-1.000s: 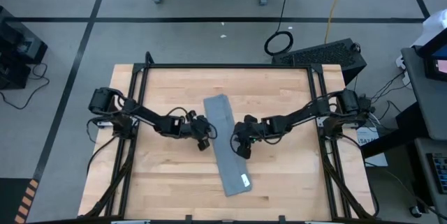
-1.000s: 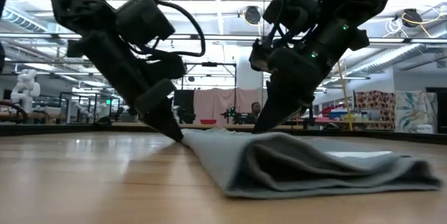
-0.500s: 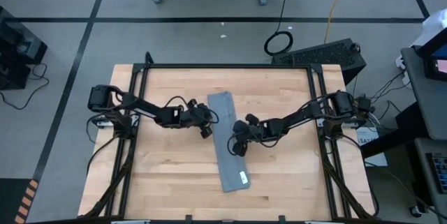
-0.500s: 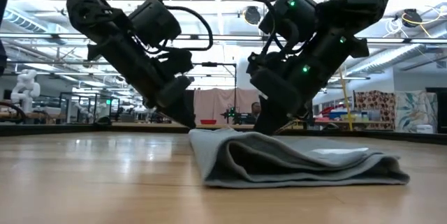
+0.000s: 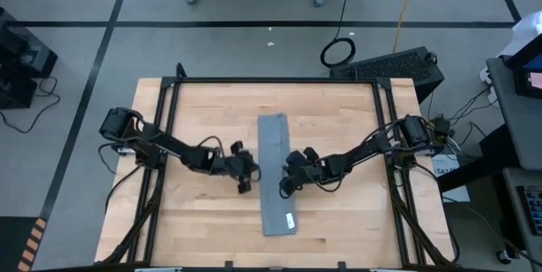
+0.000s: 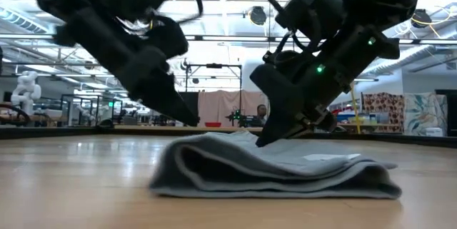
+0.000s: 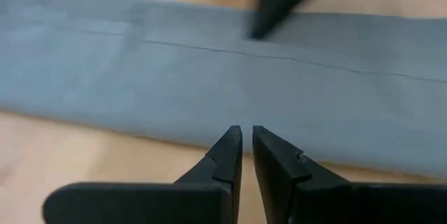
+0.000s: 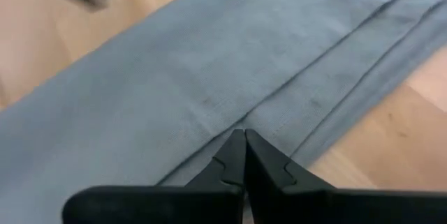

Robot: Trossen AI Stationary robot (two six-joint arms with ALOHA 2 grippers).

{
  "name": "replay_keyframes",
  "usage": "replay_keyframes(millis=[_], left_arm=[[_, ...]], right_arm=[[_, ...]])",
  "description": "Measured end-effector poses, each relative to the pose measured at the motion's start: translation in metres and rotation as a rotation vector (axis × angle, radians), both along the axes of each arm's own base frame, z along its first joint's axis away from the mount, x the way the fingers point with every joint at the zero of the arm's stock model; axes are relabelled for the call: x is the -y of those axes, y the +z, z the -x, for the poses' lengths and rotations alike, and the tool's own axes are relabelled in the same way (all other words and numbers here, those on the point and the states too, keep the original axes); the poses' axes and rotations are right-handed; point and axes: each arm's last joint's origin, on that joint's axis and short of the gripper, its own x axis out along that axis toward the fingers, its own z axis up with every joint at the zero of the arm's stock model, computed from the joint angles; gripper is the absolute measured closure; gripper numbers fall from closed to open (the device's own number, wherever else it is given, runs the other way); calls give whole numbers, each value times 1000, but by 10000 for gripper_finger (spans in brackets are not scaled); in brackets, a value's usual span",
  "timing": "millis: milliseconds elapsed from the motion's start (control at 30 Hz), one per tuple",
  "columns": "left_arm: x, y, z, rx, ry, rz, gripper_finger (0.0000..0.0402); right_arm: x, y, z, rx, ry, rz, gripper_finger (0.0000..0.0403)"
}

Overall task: Roll towel
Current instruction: Fold the gray towel on the table

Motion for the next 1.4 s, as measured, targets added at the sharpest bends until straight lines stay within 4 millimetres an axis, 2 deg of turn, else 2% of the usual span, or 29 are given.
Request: replay_keyframes(millis=[100,200,300,400,533,667,900,1067,1233,1400], left_arm=[[26,3,3,44,-89,12,360],[48,8,7,100,-151,34,360],[61,9,12,118,-156,28,360],[65,5,13,119,-143,-5,360],[57,-7,8,88,-120,-96,360],[45,-18,-1,90,-115,-144,360],[12,-35,-10,19,-9,-158,360],[-8,-38,-14,-1,37,-171,360],[-10,-24,-11,-6,10,-182,359],[15,8,-5,102,-110,-67,359]], right_arm=[[0,12,2,19,29,-14,403],[-2,34,3,75,75,-24,403],[-7,51,7,96,169,-33,403],[-22,61,12,104,322,-20,403],[-51,60,22,74,517,41,403],[-81,52,35,45,634,74,403],[-122,39,55,52,646,158,403],[-141,32,68,62,648,169,403],[-163,23,82,94,656,168,399],[-178,15,86,196,613,272,367]])
